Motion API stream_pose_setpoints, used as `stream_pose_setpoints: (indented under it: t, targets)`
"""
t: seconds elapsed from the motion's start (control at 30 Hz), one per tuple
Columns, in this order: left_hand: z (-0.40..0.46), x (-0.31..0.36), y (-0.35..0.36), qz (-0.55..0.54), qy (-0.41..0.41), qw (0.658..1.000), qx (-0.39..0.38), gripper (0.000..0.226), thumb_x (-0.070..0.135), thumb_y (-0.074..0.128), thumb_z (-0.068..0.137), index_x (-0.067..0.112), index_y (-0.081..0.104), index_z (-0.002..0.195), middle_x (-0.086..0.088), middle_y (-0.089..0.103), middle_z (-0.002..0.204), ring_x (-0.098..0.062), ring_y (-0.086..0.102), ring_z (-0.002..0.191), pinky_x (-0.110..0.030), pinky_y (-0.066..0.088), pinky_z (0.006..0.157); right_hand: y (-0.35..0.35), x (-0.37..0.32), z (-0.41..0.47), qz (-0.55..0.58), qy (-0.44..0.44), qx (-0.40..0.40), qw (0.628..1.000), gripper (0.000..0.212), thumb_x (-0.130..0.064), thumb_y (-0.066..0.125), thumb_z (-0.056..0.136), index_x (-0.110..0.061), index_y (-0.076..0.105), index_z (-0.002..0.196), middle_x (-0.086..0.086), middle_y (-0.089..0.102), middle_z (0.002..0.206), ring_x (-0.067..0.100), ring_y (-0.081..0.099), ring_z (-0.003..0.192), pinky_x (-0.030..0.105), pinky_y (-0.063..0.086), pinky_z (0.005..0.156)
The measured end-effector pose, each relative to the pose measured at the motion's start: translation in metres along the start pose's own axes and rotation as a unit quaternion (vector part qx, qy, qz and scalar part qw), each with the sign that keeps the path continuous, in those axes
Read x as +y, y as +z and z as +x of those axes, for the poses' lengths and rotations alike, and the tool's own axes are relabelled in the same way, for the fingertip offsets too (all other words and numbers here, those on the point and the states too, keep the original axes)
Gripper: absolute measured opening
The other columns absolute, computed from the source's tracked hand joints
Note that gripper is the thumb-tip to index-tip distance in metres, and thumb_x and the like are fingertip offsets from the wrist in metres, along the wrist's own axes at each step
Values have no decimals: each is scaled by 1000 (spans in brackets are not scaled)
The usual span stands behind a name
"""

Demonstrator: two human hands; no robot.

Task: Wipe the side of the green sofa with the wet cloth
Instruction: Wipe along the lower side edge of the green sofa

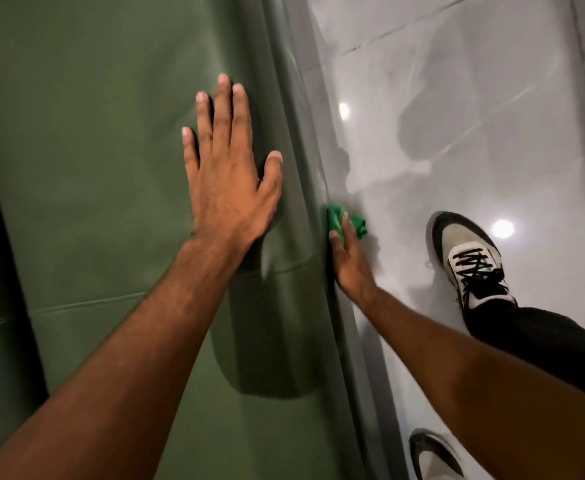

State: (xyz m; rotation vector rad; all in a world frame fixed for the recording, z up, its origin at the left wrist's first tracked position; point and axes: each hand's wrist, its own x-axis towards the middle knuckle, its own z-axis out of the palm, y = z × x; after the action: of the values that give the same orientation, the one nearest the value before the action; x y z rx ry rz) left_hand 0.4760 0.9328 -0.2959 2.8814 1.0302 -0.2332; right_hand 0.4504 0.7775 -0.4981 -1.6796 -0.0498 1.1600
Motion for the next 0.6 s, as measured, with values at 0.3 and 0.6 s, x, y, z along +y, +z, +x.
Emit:
stream_pose_setpoints:
  t: [0.3,0.6]
  targets:
    - [62,2,-16,-15,-29,999,-26,88,37,55,95,13,3,163,-1,-5,172,-26,-7,158,-51,-1,126,-1,-77,46,-9,-91,-45,995,62,-53,30,97,-37,6,152,-2,4,166,21,6,152,50,16,123]
    - [84,1,-14,2,-31,1000,-1,88,40,53,94,13,6,163,-2,-2,172,-25,-5,158,-48,0,127,-2,-56,39,28,93,-1,995,54,-38,37,101,-25,24,152,8,30,159,28,32,145,41,25,120]
